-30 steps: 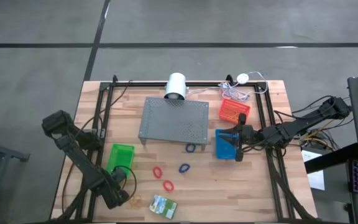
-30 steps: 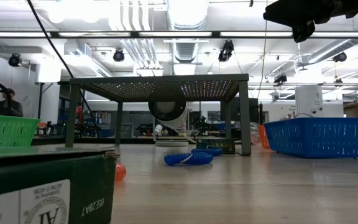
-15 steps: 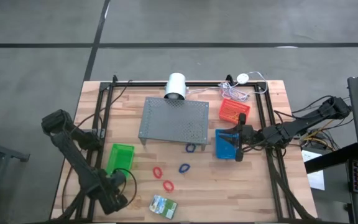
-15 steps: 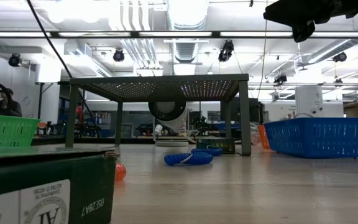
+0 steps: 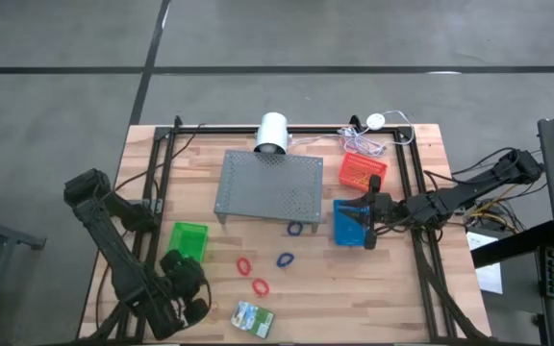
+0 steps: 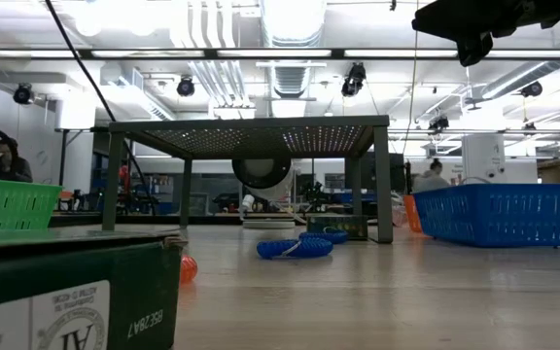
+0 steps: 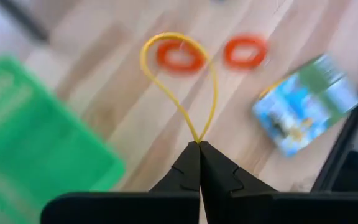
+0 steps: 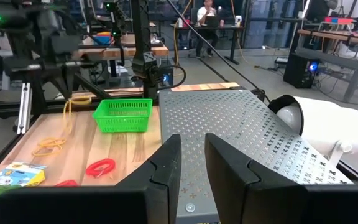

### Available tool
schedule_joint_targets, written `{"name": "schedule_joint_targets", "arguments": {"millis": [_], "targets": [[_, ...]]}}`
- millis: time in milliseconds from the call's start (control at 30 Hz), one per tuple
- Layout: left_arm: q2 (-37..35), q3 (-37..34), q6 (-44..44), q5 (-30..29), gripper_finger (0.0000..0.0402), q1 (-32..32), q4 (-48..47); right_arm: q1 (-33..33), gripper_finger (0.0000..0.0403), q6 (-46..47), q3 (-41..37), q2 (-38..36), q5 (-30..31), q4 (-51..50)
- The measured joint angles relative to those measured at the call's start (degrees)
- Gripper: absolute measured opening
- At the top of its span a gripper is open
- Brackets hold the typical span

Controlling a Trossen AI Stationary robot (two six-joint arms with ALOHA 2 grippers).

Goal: Pick & Place Office Desk Supplies
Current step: Put the yellow rubber band into the orange bin

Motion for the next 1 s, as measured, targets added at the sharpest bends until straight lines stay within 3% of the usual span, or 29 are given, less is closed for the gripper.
{"name": "schedule_joint_targets", "arguments": {"millis": [300, 533, 767, 1000], "targets": [[0.0, 5.1, 18.1, -19.2, 0.0, 0.5, 0.2, 0.0, 0.0068, -0.2, 0.0, 0.0, 0.0, 0.0], [0.0, 4.9, 24.5, -31.5, 0.0, 3.3, 1.1, 0.0, 0.0068, -0.2, 0.0, 0.0, 0.0, 0.0], [0.0, 4.9, 48.6, -30.6, 0.0, 9.5, 14.1, 0.0, 0.0068, -0.2, 0.0, 0.0, 0.0, 0.0], [-0.6, 4.9, 73.6, -20.8, 0.0, 15.7, 31.0, 0.0, 0.0068, -0.2, 0.0, 0.0, 0.0, 0.0]]}}
